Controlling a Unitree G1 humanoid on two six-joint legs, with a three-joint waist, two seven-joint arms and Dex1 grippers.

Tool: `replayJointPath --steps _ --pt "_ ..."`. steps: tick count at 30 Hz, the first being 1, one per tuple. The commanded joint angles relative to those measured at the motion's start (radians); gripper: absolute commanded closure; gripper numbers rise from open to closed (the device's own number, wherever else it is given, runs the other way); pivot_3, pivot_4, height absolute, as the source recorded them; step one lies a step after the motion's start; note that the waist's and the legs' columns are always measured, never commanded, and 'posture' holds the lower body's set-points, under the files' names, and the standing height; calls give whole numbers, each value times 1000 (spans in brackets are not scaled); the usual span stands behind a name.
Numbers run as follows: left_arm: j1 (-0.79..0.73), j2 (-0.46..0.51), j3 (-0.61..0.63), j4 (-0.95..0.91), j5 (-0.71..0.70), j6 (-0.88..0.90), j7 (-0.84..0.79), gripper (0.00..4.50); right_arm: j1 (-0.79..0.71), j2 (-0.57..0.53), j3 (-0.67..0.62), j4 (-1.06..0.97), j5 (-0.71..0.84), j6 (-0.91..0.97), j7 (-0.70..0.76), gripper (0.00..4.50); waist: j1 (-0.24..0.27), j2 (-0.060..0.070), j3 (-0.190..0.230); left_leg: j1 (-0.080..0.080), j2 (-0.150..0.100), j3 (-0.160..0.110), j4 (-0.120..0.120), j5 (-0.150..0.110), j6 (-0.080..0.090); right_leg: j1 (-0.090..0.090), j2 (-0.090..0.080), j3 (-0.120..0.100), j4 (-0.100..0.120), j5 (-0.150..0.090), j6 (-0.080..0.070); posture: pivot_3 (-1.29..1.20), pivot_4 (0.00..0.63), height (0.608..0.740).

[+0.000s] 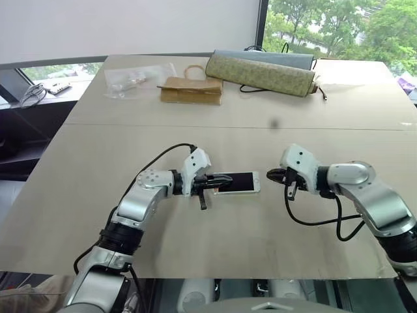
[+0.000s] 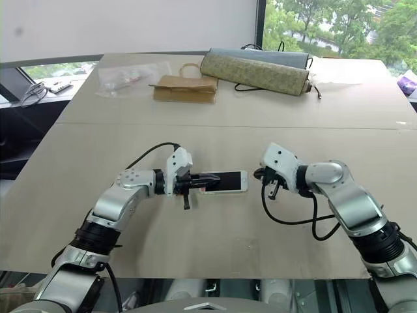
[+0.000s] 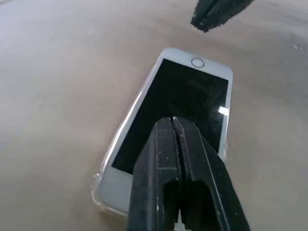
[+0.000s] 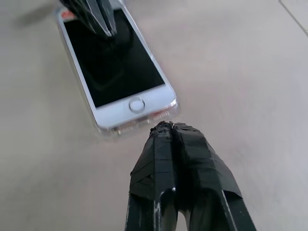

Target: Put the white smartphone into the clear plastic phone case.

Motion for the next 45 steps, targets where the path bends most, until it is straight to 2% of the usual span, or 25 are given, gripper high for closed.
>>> replayJointPath --steps 1,11,21,28,45 --pt "6 -4 -27 10 29 -12 -11 4459 -32 19 0 -12 14 -8 -4 4500 0 0 0 0 0 0 0 0 0 0 0 0 0 0 0 0 150 740" --pt "32 -20 -28 -23 39 2 7 4459 -90 94 61 92 14 14 6 4500 1 0 0 0 0 0 1 0 0 0 0 0 1 0 0 0 150 740" --pt "51 -23 -22 -50 39 15 29 4459 -132 68 166 220 -34 7 72 4500 0 -1 -2 3 0 -1 1 0 0 3 0 0 1 0 0 0 150 740" --pt "61 -26 -21 -67 37 25 41 4459 -125 84 204 321 -53 -11 87 4500 -1 -2 -3 14 0 1 0 0 0 12 -1 1 1 -2 2 0 150 740" --pt "88 -34 -19 -107 36 52 53 4459 -87 146 246 489 -97 -51 99 4500 -8 -5 -27 19 3 0 -2 0 0 14 -4 5 1 -4 -2 0 150 740"
